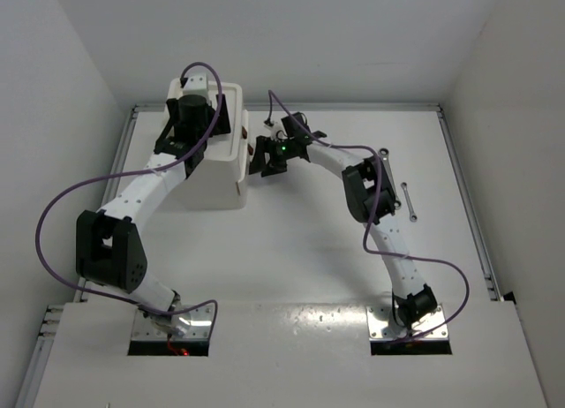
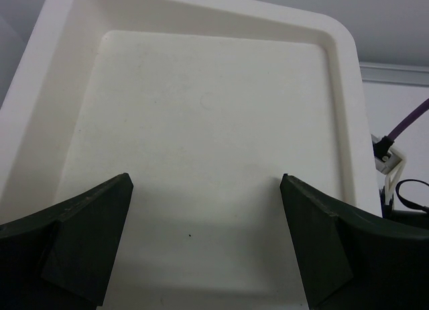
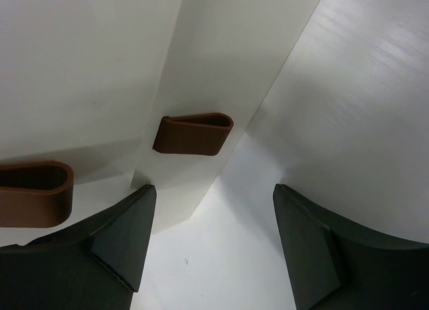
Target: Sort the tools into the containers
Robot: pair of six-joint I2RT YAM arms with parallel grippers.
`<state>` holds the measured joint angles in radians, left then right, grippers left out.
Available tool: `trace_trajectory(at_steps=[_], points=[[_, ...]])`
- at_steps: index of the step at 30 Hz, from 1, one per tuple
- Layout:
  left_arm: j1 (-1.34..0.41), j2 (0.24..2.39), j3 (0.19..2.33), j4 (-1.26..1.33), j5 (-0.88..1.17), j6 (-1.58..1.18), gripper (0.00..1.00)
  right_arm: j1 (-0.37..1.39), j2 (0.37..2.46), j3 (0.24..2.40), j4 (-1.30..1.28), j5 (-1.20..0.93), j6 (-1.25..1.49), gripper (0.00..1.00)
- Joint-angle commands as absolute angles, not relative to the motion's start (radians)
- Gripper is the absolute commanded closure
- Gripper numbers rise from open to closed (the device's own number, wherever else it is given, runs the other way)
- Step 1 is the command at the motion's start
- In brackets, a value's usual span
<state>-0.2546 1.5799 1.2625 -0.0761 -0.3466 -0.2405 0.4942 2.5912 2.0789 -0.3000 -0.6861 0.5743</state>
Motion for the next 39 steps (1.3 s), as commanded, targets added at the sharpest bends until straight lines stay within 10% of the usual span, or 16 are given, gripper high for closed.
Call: trace_trajectory(at_steps=[1, 39], points=[[-0.256, 1.704, 1.132, -0.529, -0.233, -0.310, 0.00, 0.499, 2.537, 2.057, -0.333, -0.575, 0.528, 0.27], [-0.275, 1.704, 1.132, -0.520, -0.206, -0.310, 0.00, 0.534, 2.450, 2.141, -0.258, -0.647, 0.489, 0.26]])
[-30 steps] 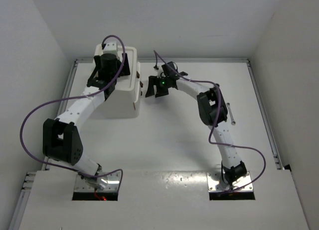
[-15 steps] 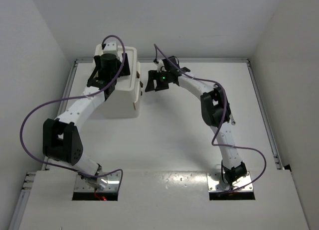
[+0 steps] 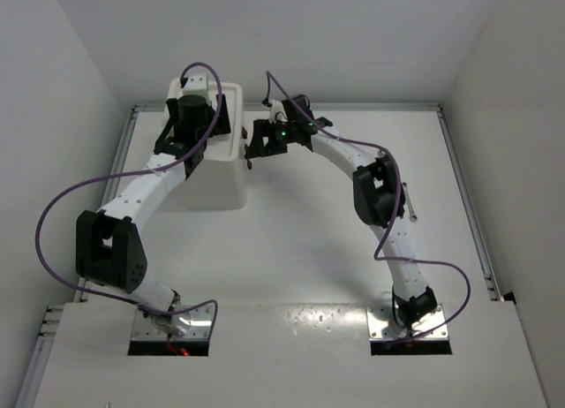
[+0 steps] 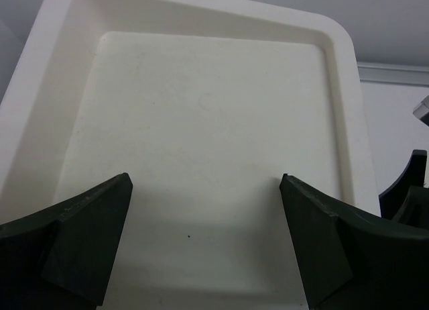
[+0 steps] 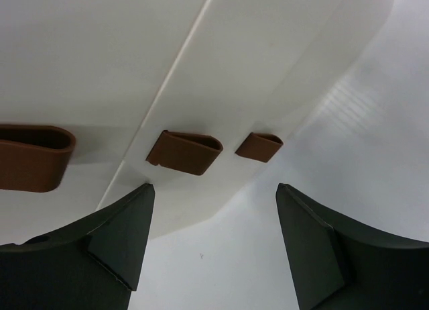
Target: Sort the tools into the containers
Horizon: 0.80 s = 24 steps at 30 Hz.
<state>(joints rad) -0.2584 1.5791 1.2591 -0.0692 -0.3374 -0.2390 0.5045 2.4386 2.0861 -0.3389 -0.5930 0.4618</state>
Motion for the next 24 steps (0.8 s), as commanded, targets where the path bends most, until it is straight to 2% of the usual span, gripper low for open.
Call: trace_trajectory(at_steps=[1, 8, 12, 19, 24], points=[[-0.275, 1.704, 1.123, -0.520, -0.206, -0.310, 0.00, 0.534, 2.465, 2.151, -0.247, -0.656, 0.489, 0.26], [-0.284, 1.704, 1.123, -0.520, -0.196, -0.310, 0.00, 0.534, 2.487, 2.160, -0.236, -0.657, 0.489, 0.26], [-0.284, 1.660, 1.114, -0.497, -0.196, -0.310, 0.00, 0.520, 2.439, 2.109, -0.271, -0.582, 0.444, 0.28], [-0.320, 1.543, 1.066, -0.385, -0.170, -0.310, 0.00, 0.446, 2.217, 1.974, -0.331, -0.471, 0.327, 0.29], [-0.331, 1.508, 1.129, -0.344, -0.202, -0.270, 0.00, 0.385, 2.016, 1.885, -0.441, -0.335, 0.193, 0.29]])
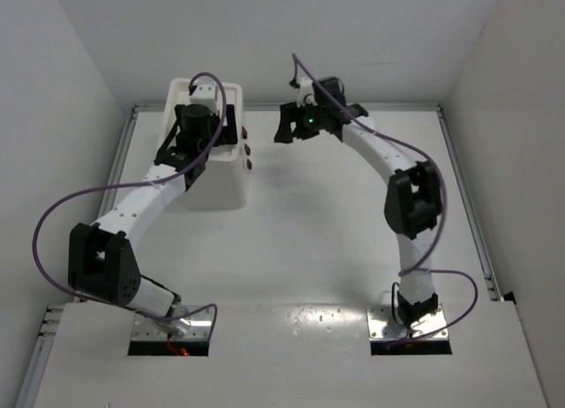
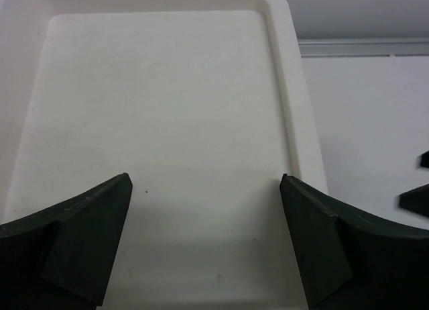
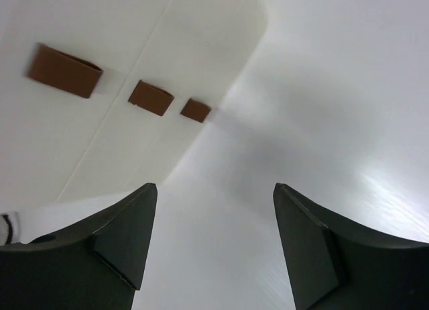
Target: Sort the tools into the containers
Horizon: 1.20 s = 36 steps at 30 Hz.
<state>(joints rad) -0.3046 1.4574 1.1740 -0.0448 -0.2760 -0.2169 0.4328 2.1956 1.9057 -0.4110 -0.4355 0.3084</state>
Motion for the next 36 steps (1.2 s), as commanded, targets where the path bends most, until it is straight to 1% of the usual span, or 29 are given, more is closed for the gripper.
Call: trace_trajectory(at_steps=[1, 4, 8, 10, 11, 13, 15, 18, 19, 23, 28, 31, 36], points=[[-0.331, 1.496, 1.155, -0.319, -0.215, -0.261, 0.00, 0.371, 1.990, 1.841, -0.454, -0.287, 0.164, 0.29], [-0.331, 1.496, 1.209, -0.308, -0.239, -0.245, 0.00, 0.302, 1.893, 1.766, -0.506, -0.206, 0.108, 0.32], [-0.331, 1.486, 1.325, -0.283, -0.291, -0.236, 0.00, 0.192, 1.775, 1.593, -0.551, -0.101, 0.034, 0.35], [-0.331, 1.464, 1.348, -0.246, -0.333, -0.209, 0.00, 0.121, 1.743, 1.518, -0.578, -0.091, -0.006, 0.38], [-0.331, 1.463, 1.383, -0.220, -0.347, -0.200, 0.00, 0.101, 1.718, 1.491, -0.578, -0.091, -0.006, 0.38], [-0.331, 1.463, 1.434, -0.209, -0.385, -0.190, 0.00, 0.052, 1.706, 1.418, -0.588, -0.091, -0.034, 0.42], [-0.331, 1.463, 1.528, -0.209, -0.408, -0.170, 0.00, 0.017, 1.706, 1.353, -0.588, -0.074, -0.034, 0.43], [-0.331, 1.473, 1.620, -0.172, -0.468, -0.115, 0.00, -0.018, 1.739, 1.327, -0.578, -0.063, -0.034, 0.45], [-0.322, 1.473, 1.635, -0.155, -0.516, -0.082, 0.00, -0.029, 1.756, 1.327, -0.568, -0.052, -0.034, 0.45], [-0.267, 1.462, 1.701, -0.129, -0.578, -0.051, 0.00, -0.051, 1.833, 1.388, -0.557, -0.029, 0.003, 0.48], [-0.213, 1.428, 1.661, -0.138, -0.588, -0.051, 0.00, -0.083, 1.957, 1.482, -0.572, -0.093, 0.014, 0.48], [-0.167, 1.428, 1.649, -0.138, -0.588, -0.060, 0.00, -0.094, 2.048, 1.601, -0.606, -0.094, 0.023, 0.48], [-0.127, 1.419, 1.628, -0.156, -0.568, -0.083, 0.00, -0.103, 2.137, 1.698, -0.658, -0.094, 0.003, 0.50]])
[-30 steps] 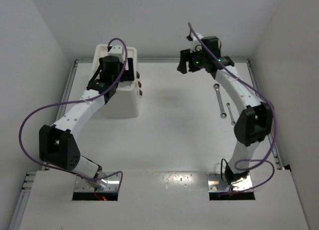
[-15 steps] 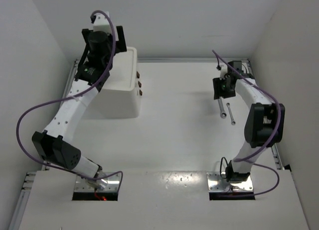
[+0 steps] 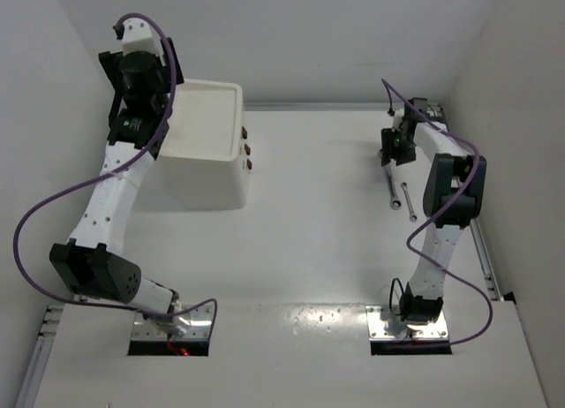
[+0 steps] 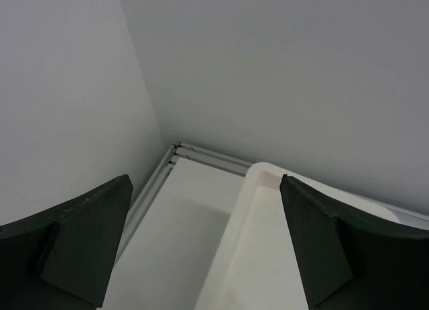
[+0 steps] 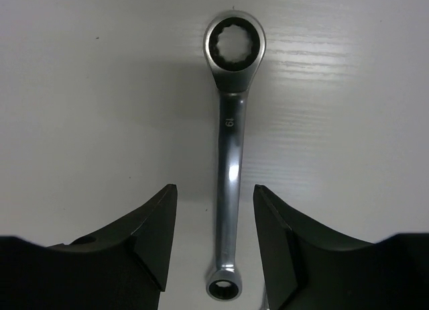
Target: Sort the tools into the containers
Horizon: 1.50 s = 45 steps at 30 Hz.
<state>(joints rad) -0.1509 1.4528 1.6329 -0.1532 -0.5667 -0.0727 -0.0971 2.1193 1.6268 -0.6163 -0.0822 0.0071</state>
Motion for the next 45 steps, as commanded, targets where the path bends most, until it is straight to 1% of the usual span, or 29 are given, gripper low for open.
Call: trace_trajectory(at_steps=[1, 2, 10, 18, 22, 26, 28, 31, 33, 34, 35, 36, 39, 42, 45], points=[[-0.127, 1.419, 1.628, -0.156, -0.568, -0.083, 0.00, -0.103, 2.146, 1.698, -0.682, -0.094, 0.003, 0.50], [-0.127, 1.419, 1.618, -0.156, -0.568, -0.083, 0.00, -0.103, 2.157, 1.698, -0.683, -0.094, -0.008, 0.52], [-0.081, 1.428, 1.600, -0.195, -0.520, -0.144, 0.00, -0.103, 2.157, 1.623, -0.718, -0.064, -0.028, 0.52], [-0.063, 1.447, 1.609, -0.216, -0.502, -0.153, 0.00, -0.103, 2.217, 1.646, -0.709, -0.008, -0.037, 0.52], [-0.054, 1.456, 1.609, -0.225, -0.502, -0.153, 0.00, -0.103, 2.229, 1.655, -0.756, -0.008, -0.057, 0.53], [-0.054, 1.456, 1.600, -0.225, -0.502, -0.153, 0.00, -0.103, 2.201, 1.566, -0.746, -0.017, -0.066, 0.55], [-0.044, 1.456, 1.600, -0.225, -0.502, -0.164, 0.00, -0.103, 2.177, 1.534, -0.736, -0.017, -0.066, 0.58], [-0.035, 1.456, 1.600, -0.235, -0.491, -0.164, 0.00, -0.103, 2.177, 1.496, -0.736, -0.026, -0.066, 0.65], [-0.035, 1.456, 1.600, -0.235, -0.482, -0.173, 0.00, -0.103, 2.186, 1.482, -0.727, -0.026, -0.066, 0.75], [-0.035, 1.456, 1.600, -0.235, -0.482, -0.173, 0.00, -0.094, 2.186, 1.482, -0.727, -0.026, -0.066, 0.89], [-0.035, 1.456, 1.600, -0.235, -0.482, -0.173, 0.00, -0.094, 2.198, 1.491, -0.727, -0.026, -0.066, 0.97], [-0.035, 1.456, 1.591, -0.235, -0.482, -0.173, 0.00, -0.094, 2.198, 1.508, -0.727, -0.026, -0.066, 1.00], [-0.035, 1.456, 1.580, -0.244, -0.482, -0.182, 0.00, -0.084, 2.203, 1.558, -0.739, -0.051, -0.066, 1.00], [-0.035, 1.456, 1.540, -0.244, -0.482, -0.202, 0.00, -0.072, 2.149, 1.612, -0.759, -0.146, -0.019, 1.00], [-0.035, 1.437, 1.499, -0.267, -0.472, -0.212, 0.00, -0.051, 2.082, 1.719, -0.770, -0.298, 0.065, 1.00]])
